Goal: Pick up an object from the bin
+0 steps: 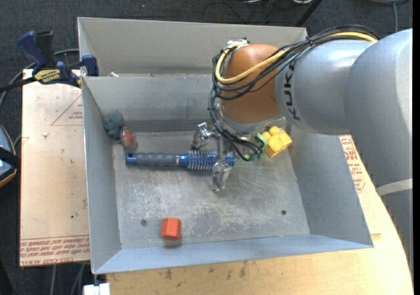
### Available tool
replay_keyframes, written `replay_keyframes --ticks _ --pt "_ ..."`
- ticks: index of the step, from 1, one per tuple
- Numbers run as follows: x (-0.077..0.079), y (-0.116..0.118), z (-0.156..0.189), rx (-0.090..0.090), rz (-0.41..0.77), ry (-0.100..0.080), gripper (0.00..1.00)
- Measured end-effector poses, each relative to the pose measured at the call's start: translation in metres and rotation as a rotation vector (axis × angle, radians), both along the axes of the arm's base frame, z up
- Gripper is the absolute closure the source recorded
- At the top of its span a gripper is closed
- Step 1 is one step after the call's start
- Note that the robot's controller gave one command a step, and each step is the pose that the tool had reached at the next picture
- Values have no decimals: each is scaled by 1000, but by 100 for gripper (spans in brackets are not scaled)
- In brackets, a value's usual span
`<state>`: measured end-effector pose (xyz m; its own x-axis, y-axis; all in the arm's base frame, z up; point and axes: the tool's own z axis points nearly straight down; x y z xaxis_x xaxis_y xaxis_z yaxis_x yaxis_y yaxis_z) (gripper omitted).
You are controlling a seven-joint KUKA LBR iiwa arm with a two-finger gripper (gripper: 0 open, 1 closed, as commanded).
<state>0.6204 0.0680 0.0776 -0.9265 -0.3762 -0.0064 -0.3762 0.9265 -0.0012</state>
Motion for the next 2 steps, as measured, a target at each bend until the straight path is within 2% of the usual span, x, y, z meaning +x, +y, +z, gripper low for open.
replay_keyframes --ticks 1,2 --pt "1 1 2 2 0 -4 100" --pt "3 1 71 0 -2 -2 100"
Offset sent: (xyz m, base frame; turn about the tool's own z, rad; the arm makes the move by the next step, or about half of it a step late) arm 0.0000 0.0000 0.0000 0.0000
